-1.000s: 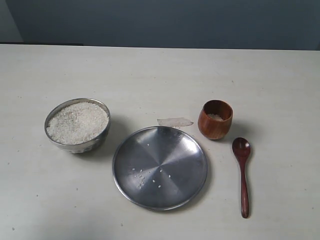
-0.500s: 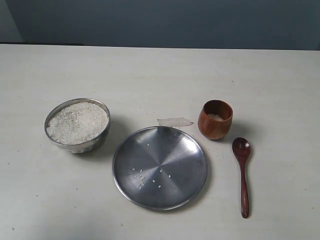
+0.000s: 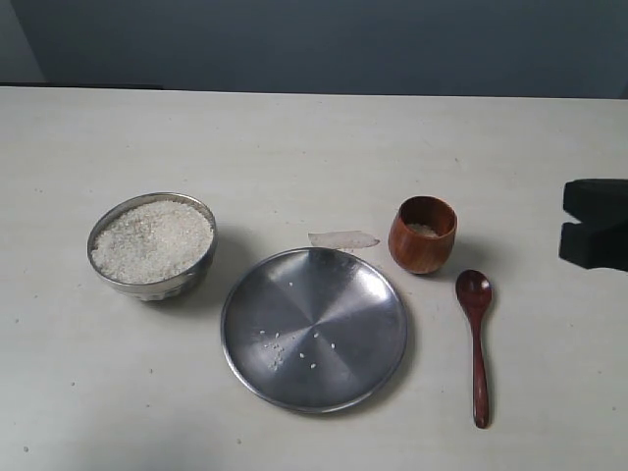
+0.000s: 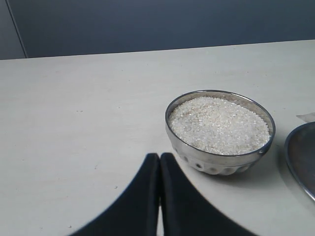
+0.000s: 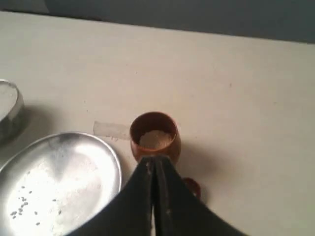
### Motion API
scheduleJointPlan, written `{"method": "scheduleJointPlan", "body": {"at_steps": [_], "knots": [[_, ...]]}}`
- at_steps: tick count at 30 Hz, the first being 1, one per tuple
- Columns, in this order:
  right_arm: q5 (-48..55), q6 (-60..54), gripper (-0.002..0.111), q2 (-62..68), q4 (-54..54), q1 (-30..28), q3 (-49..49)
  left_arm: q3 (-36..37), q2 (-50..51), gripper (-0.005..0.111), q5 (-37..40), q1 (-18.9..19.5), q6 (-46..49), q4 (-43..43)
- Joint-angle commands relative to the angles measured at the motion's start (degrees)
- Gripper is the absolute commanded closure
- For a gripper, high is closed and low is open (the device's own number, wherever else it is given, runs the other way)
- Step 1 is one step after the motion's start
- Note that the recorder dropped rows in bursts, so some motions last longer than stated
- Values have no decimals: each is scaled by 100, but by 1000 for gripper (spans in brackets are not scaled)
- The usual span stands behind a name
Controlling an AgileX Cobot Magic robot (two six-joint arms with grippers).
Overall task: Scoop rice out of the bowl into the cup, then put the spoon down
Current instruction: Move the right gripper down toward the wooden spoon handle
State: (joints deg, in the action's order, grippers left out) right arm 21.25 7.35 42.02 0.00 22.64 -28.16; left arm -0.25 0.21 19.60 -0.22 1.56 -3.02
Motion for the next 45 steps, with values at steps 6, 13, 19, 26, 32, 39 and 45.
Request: {"method": "scheduleJointPlan", "body": {"at_steps": [6, 13, 19, 26, 32, 39, 45], "knots": [[-34, -27, 109, 358, 328, 216, -23, 25, -21, 106, -38, -50, -9, -29], [-34, -27, 109, 358, 695, 217, -26, 25, -21, 106, -292, -50, -156, -549], [302, -1046, 109, 358, 1535, 217, -185, 12, -21, 106, -2096, -50, -156, -4373], [440, -1316, 109, 531, 1729, 217, -185, -1084, 28, 106, -1601, -50, -124, -3491], [727, -1316, 109, 1154, 1897, 217, -185, -2191, 1168, 106, -612, -50, -114, -2652], [849, -1316, 109, 1814, 1897, 217, -185, -3341, 3085, 106, 971, -50, -105, -1663], [1141, -1316, 109, 2095, 1693, 217, -185, -3811, 4409, 106, 2293, -50, -115, -495]]}}
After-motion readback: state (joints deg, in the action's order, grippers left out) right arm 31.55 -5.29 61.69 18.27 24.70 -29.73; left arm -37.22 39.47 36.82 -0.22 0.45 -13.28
